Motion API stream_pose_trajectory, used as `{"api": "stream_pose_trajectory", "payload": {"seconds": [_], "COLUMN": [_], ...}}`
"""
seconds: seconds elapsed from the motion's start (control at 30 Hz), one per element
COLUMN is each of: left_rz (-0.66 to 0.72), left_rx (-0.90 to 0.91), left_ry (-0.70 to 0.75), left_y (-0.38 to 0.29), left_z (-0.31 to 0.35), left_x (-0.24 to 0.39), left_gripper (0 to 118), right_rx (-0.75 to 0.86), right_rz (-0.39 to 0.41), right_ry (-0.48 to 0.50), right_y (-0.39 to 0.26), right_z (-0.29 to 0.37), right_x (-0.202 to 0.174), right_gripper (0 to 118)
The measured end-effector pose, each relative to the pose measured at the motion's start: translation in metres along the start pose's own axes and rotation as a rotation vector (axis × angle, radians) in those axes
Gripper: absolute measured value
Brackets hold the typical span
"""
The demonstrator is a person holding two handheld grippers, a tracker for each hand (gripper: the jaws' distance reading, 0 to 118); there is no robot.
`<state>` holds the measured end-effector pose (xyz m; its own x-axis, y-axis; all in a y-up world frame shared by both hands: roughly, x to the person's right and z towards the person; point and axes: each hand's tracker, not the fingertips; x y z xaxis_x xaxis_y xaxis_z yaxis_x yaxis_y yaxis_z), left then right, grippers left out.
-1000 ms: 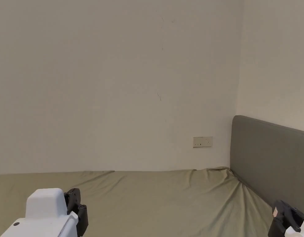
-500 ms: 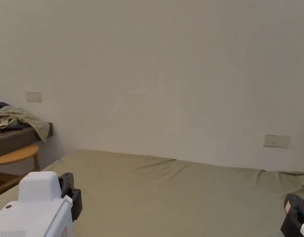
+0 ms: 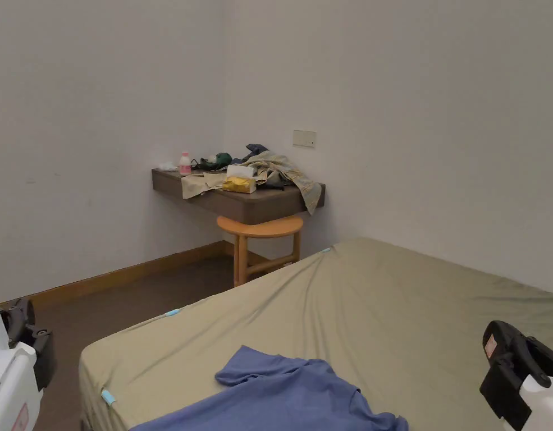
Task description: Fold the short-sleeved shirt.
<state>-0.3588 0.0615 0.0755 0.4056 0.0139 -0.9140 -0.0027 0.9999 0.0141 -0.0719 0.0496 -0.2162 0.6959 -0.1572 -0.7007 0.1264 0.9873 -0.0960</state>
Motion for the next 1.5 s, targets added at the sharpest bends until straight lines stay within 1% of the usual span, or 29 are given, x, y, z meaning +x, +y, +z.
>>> {"api": "stream_pose_trajectory", "payload": {"seconds": [0.07, 0.13, 0.27, 0.37, 0.53, 0.6, 0.7, 0.77, 0.83, 0.9, 0.97, 1.03, 1.1, 1.2, 1.23, 1.27, 1.3, 1.33, 1.37, 1.4, 1.47, 1.5], "left_rz": [0.002, 0.004, -0.002, -0.042, -0.111, -0.109, -0.171, -0.176, -0.164, -0.204, -0.232, -0.247, -0.225, -0.239, -0.237, -0.237, -0.239, -0.238, -0.259, -0.2, -0.243, -0.288], "left_rx": [-0.011, -0.021, -0.056, -0.105, -0.231, -0.289, -0.404, -0.494, -0.587, -0.692, -0.768, -0.833, -0.903, -0.919, -0.929, -0.995, -1.058, -1.103, -1.139, -1.125, -1.135, -1.157], "left_ry": [0.054, 0.069, 0.052, -0.031, -0.209, -0.285, -0.393, -0.461, -0.537, -0.619, -0.671, -0.689, -0.708, -0.691, -0.692, -0.701, -0.723, -0.738, -0.776, -0.829, -0.754, -0.743], "left_y": [-0.003, -0.006, -0.016, -0.027, -0.061, -0.078, -0.112, -0.138, -0.166, -0.192, -0.218, -0.243, -0.261, -0.273, -0.273, -0.274, -0.275, -0.278, -0.283, -0.279, -0.288, -0.295], "left_z": [0.001, -0.002, -0.014, -0.031, -0.068, -0.085, -0.116, -0.138, -0.161, -0.18, -0.194, -0.206, -0.213, -0.22, -0.223, -0.227, -0.232, -0.234, -0.233, -0.227, -0.227, -0.229], "left_x": [-0.014, -0.023, -0.015, 0.013, 0.078, 0.105, 0.154, 0.186, 0.219, 0.252, 0.279, 0.301, 0.311, 0.316, 0.315, 0.315, 0.315, 0.315, 0.314, 0.308, 0.307, 0.316], "left_gripper": [0, 0, 0, 0, 0, 0, 0, 0, 0, 0, 0, 0, 0, 0, 15, 49, 92, 118, 109, 107, 114, 115], "right_rx": [-0.003, -0.015, -0.039, -0.052, -0.081, -0.093, -0.131, -0.165, -0.206, -0.231, -0.251, -0.276, -0.297, -0.314, -0.319, -0.322, -0.325, -0.327, -0.327, -0.325, -0.321, -0.319], "right_rz": [0.003, -0.003, -0.008, -0.003, 0.001, 0.001, -0.01, -0.017, -0.006, 0.001, -0.009, -0.022, -0.026, -0.036, -0.039, -0.038, -0.035, -0.035, -0.041, -0.046, -0.043, -0.038], "right_ry": [0.032, 0.062, 0.064, 0.032, -0.041, -0.07, -0.122, -0.148, -0.187, -0.217, -0.234, -0.25, -0.254, -0.259, -0.258, -0.26, -0.258, -0.259, -0.26, -0.258, -0.265, -0.268], "right_y": [-0.004, -0.008, -0.017, -0.022, -0.034, -0.041, -0.057, -0.069, -0.082, -0.094, -0.104, -0.116, -0.126, -0.135, -0.137, -0.139, -0.141, -0.142, -0.141, -0.142, -0.142, -0.142], "right_z": [-0.009, -0.016, -0.024, -0.028, -0.04, -0.048, -0.067, -0.079, -0.091, -0.1, -0.109, -0.117, -0.125, -0.129, -0.13, -0.131, -0.131, -0.131, -0.13, -0.13, -0.128, -0.126], "right_x": [-0.014, -0.022, -0.02, -0.009, 0.017, 0.027, 0.047, 0.061, 0.074, 0.087, 0.098, 0.109, 0.115, 0.12, 0.121, 0.121, 0.122, 0.122, 0.123, 0.122, 0.122, 0.122], "right_gripper": [0, 0, 0, 0, 0, 0, 0, 0, 0, 0, 0, 0, 0, 0, 0, 0, 0, 0, 0, 0, 0, 0]}}
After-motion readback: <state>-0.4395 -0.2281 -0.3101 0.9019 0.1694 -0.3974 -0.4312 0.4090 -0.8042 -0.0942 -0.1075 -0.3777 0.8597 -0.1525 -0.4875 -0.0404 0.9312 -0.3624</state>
